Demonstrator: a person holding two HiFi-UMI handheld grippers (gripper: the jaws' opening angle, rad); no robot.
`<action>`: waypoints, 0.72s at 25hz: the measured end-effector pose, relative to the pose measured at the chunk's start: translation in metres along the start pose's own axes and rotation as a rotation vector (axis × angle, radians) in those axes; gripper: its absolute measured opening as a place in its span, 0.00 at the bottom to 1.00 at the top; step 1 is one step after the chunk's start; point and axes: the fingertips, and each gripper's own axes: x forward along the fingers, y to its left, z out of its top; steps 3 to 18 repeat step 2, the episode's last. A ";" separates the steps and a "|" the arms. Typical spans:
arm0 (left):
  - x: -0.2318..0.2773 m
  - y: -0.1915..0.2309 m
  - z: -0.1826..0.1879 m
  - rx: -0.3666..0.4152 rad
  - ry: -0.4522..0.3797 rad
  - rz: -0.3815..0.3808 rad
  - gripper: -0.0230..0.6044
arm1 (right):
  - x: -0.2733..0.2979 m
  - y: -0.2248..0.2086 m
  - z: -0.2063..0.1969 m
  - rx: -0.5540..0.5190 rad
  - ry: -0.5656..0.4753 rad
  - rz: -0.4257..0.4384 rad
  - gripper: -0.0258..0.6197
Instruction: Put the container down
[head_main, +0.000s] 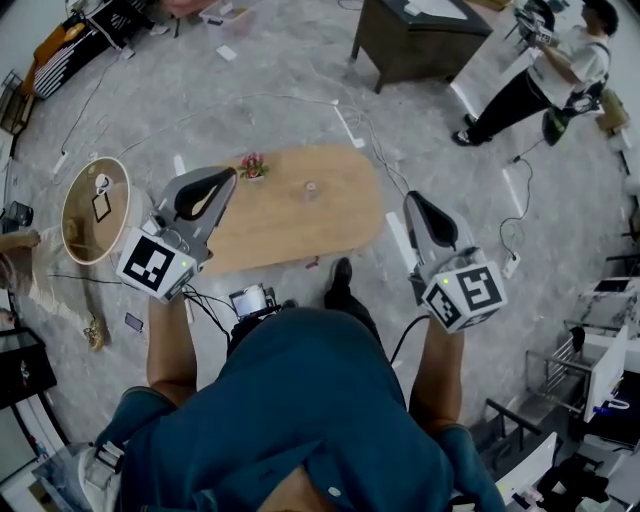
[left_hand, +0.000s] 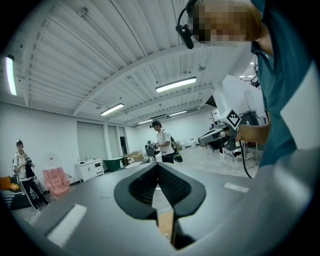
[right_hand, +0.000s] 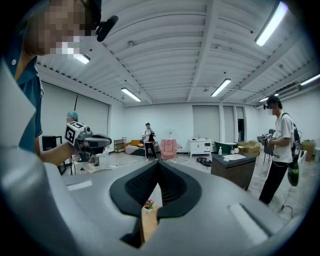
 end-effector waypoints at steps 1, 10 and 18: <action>0.002 -0.001 -0.003 -0.003 0.007 -0.003 0.04 | 0.001 -0.002 -0.001 0.000 0.001 0.000 0.05; 0.005 -0.001 -0.005 -0.006 0.013 -0.006 0.04 | 0.002 -0.003 -0.002 0.000 0.002 0.001 0.05; 0.005 -0.001 -0.005 -0.006 0.013 -0.006 0.04 | 0.002 -0.003 -0.002 0.000 0.002 0.001 0.05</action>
